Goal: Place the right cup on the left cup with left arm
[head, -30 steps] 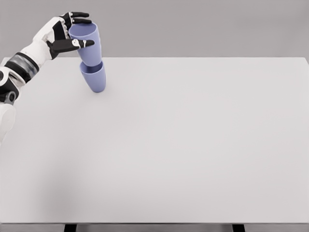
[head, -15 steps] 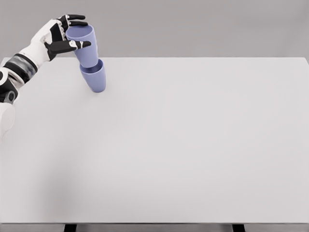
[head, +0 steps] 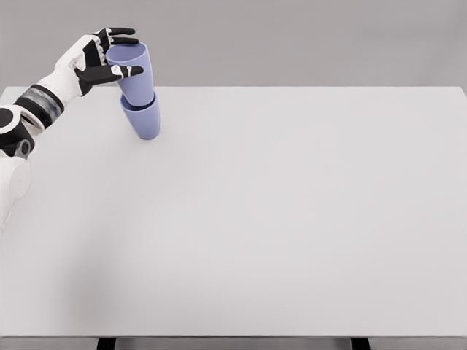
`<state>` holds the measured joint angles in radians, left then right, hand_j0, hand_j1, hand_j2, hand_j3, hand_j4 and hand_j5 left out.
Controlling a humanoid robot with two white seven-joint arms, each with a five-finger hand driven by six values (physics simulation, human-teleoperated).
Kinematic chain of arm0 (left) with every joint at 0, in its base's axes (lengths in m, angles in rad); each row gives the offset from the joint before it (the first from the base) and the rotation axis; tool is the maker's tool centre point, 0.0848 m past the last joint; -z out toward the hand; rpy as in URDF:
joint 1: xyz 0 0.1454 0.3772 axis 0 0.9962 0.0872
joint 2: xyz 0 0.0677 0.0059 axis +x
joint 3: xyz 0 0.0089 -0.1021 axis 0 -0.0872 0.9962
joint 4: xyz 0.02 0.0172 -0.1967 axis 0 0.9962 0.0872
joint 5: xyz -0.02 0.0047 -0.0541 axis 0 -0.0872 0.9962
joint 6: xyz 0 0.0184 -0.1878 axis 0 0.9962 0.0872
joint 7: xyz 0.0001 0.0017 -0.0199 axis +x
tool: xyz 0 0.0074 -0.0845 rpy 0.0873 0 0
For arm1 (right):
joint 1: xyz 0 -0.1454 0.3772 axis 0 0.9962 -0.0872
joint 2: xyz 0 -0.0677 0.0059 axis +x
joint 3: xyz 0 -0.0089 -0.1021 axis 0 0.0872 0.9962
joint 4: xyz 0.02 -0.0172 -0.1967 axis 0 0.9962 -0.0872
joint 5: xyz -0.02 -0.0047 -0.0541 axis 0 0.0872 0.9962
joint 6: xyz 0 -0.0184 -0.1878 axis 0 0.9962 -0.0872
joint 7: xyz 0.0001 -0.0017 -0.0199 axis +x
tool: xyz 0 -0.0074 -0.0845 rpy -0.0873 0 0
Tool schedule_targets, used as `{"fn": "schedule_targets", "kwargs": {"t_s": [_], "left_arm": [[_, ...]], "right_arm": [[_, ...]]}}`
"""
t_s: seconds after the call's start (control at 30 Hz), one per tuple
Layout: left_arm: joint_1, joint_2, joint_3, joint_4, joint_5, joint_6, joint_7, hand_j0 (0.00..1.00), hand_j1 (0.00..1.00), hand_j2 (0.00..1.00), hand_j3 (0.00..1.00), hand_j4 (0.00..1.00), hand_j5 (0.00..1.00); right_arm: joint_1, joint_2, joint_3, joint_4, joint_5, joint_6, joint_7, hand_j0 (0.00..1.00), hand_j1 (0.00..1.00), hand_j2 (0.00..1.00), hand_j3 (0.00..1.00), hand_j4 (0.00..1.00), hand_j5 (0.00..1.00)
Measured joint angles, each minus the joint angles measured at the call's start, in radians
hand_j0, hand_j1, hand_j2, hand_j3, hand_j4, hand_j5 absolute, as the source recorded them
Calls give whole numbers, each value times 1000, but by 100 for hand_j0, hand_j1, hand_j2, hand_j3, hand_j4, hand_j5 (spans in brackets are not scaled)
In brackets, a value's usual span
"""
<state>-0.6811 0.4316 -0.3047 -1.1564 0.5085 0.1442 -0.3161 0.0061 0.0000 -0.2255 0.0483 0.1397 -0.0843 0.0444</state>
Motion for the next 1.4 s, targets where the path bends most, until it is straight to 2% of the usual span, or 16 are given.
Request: {"fn": "schedule_targets", "kwargs": {"t_s": [1.0,1.13,1.2,1.4], "left_arm": [[-6,-6,0,45,-1,-1,0,68,68,68,68,68,68],[-6,-14,-1,45,-2,-3,0,71,71,71,71,71,71],[-6,-16,-1,45,-3,-4,0,75,75,75,75,75,75],[-6,-16,0,44,-10,-4,0,75,75,75,75,75,75]], "right_arm": [[0,0,0,0,0,0,0,100,100,100,100,100,100],[0,0,0,0,0,0,0,100,100,100,100,100,100],[0,0,0,0,0,0,0,100,100,100,100,100,100],[0,0,0,0,0,0,0,100,100,100,100,100,100]]}}
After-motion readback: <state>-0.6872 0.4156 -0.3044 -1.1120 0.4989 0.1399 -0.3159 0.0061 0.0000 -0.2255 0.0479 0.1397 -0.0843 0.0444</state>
